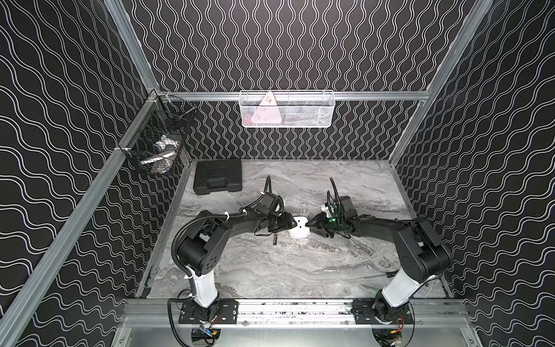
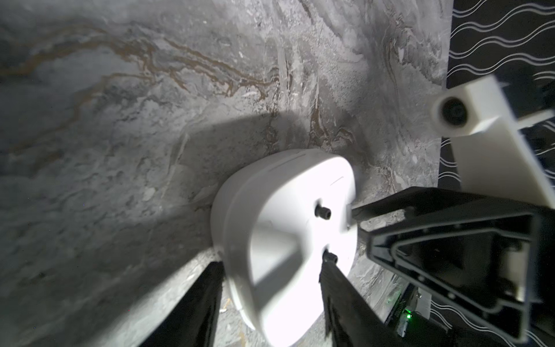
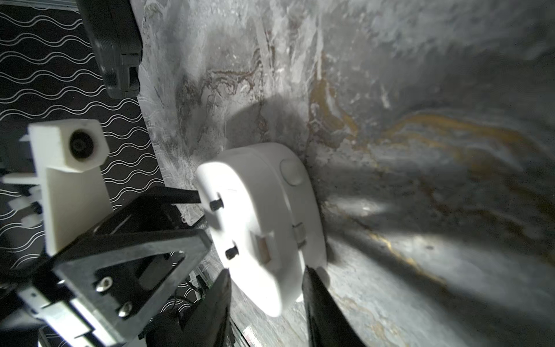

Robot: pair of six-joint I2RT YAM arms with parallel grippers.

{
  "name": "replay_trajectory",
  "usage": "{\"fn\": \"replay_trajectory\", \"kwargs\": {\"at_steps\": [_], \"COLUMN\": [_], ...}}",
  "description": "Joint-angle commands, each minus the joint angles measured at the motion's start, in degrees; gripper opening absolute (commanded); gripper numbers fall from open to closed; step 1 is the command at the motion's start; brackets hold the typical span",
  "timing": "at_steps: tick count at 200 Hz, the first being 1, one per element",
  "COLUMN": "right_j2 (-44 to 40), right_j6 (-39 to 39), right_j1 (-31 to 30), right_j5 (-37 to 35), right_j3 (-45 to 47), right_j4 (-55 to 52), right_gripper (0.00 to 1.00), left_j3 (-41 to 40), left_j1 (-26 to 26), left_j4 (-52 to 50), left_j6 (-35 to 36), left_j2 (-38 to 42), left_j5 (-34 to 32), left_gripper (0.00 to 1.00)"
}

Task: Insert the battery into the alarm
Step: Adjust the alarm at the center of the board, then remove the cover from the alarm.

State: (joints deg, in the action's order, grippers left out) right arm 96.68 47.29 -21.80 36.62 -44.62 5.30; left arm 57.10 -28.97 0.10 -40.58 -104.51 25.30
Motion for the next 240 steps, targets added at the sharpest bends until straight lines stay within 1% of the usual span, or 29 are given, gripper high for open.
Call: {"fn": "replay_trajectory", "kwargs": {"at_steps": [1, 10, 20, 36, 44, 62, 76, 89, 102, 127, 152, 205, 226, 240], "right_j2": [-2.6, -3.7, -4.3, -3.8, -3.5, -2.0, -0.8, -0.1, 0.6, 1.7, 2.4, 3.7, 2.1, 0.5], "right_j6": [-1.7, -3.4, -5.8, -6.8, -6.8, -6.6, -7.5, -7.9, -8.1, -7.9, -8.0, -7.7, -7.8, -7.6], "right_j1": [0.0, 0.1, 0.0, 0.0, -0.1, 0.0, -0.3, -0.6, -0.6, -1.0, -0.9, -1.0, -1.0, -1.0], "right_j5": [-3.2, -6.1, -9.1, -8.3, -7.9, -6.4, -6.1, -5.7, -5.3, -5.2, -5.9, -4.2, -6.4, -8.1], "right_j3": [-0.6, -1.3, -2.9, -4.3, -4.7, -5.7, -7.0, -8.0, -8.9, -9.5, -9.2, -9.5, -9.3, -8.7], "right_j4": [-2.4, -5.3, -8.9, -10.4, -10.3, -9.5, -10.3, -10.9, -11.2, -11.3, -11.3, -10.1, -10.8, -10.8], "right_gripper": [0.43, 0.44, 0.45, 0.44, 0.43, 0.4, 0.39, 0.37, 0.35, 0.33, 0.33, 0.33, 0.33, 0.37], "left_j3": [0.6, 0.4, 0.2, -0.7, -1.0, -0.6, -0.2, 0.2, 0.1, 0.1, 0.2, 0.6, 0.7, 0.7], "left_j1": [0.0, 0.0, 0.0, 0.0, 0.0, 0.0, 0.0, 0.0, -0.1, -0.1, -0.1, 0.0, -0.1, -0.1], "left_j4": [-1.6, -1.8, -2.5, -3.4, -3.4, -2.7, -1.7, -2.0, -2.3, -3.1, -3.6, -4.9, -5.3, -5.5], "left_j6": [0.9, 1.0, 1.2, 1.6, 1.7, 1.1, 0.5, 0.5, 0.7, 1.2, 1.9, 3.0, 3.1, 3.2], "left_j2": [-0.7, -0.6, 0.0, 1.6, 1.9, 0.4, -1.1, -2.0, -2.1, -1.7, -1.5, -1.5, -1.5, -1.4], "left_j5": [-0.1, -0.3, -1.3, -3.1, -3.2, -2.2, -1.2, -1.2, -1.5, -2.3, -2.2, -2.5, -2.8, -2.9], "left_gripper": [0.58, 0.59, 0.64, 0.7, 0.71, 0.65, 0.64, 0.59, 0.57, 0.55, 0.54, 0.52, 0.51, 0.51]}}
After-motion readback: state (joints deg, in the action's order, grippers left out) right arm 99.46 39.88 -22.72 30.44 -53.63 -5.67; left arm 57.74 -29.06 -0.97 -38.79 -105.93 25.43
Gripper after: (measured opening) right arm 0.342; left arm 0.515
